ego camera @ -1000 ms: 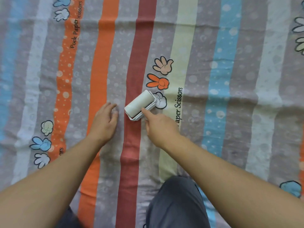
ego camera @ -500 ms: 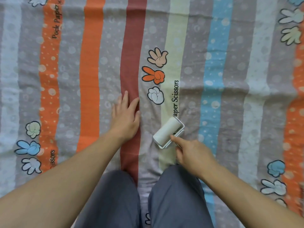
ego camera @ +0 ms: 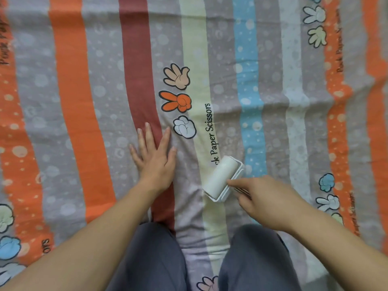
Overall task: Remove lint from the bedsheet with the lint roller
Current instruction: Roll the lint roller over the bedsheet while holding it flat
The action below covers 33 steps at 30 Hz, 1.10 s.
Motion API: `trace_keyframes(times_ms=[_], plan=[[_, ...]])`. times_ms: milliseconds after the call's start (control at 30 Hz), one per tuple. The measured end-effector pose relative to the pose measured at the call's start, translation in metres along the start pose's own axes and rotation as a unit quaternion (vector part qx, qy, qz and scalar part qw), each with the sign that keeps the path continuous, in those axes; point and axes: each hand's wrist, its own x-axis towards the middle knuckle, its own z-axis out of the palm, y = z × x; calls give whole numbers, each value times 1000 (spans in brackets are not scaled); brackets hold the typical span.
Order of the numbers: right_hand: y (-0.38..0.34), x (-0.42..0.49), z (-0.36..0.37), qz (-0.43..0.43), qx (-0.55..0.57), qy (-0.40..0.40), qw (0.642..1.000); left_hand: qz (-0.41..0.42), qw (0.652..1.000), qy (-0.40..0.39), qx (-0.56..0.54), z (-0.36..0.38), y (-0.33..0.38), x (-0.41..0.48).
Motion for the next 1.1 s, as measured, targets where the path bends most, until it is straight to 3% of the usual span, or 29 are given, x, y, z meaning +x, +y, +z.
trace_keyframes(times_ms=[133, 267, 433, 600, 767, 1100], plan=[[-17, 29, -25, -46, 35, 31, 998, 6, 996, 29, -83, 2, -6, 2], [-17, 69, -21, -68, 83, 134, 985, -13, 990, 59, -126, 3, -3, 1], [2, 107, 4, -110, 116, 154, 975, -43, 993, 87, -69, 10, 12, 0], [68, 74, 42, -108, 86, 114, 984, -100, 990, 92, 43, 33, 45, 6], [129, 39, 67, -96, 53, 69, 992, -101, 986, 65, 114, 61, 81, 11], [198, -8, 45, -143, 100, -3, 985, -139, 981, 1, 139, 82, 111, 16]])
